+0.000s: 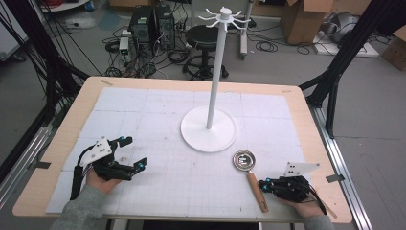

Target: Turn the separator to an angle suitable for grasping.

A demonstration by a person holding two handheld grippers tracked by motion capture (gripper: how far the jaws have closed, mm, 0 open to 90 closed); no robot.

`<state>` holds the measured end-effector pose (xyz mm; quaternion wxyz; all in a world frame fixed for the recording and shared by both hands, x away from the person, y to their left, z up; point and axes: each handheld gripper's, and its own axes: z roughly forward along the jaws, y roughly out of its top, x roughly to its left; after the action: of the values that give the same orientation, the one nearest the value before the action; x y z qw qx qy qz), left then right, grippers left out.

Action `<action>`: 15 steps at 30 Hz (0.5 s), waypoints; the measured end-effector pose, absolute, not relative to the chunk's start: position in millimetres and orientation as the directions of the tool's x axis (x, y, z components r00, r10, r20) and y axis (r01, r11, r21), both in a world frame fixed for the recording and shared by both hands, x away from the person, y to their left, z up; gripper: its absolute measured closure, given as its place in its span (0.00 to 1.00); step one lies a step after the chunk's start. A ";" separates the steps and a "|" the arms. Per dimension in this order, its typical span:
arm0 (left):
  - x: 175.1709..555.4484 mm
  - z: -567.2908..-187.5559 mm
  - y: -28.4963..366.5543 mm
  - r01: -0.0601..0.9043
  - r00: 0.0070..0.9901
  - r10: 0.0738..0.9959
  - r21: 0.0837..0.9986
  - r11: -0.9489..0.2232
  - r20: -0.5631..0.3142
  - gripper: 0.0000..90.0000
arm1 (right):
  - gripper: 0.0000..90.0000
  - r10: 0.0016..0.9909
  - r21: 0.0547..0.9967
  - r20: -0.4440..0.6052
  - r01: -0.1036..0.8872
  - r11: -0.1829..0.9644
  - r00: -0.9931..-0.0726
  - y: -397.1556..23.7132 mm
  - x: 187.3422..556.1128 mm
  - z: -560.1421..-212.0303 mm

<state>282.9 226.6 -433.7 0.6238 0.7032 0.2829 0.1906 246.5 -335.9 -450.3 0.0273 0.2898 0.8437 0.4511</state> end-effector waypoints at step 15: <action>284.7 -434.4 226.7 0.161 0.766 0.636 0.985 -0.058 -0.088 0.02 | 1.00 0.482 0.765 0.213 0.452 0.460 -0.850 -320.6 242.5 -450.1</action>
<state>284.7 226.7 -434.4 0.6249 0.7019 0.2839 0.1902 242.5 -320.6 -450.1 0.0169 0.2731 0.8541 0.4422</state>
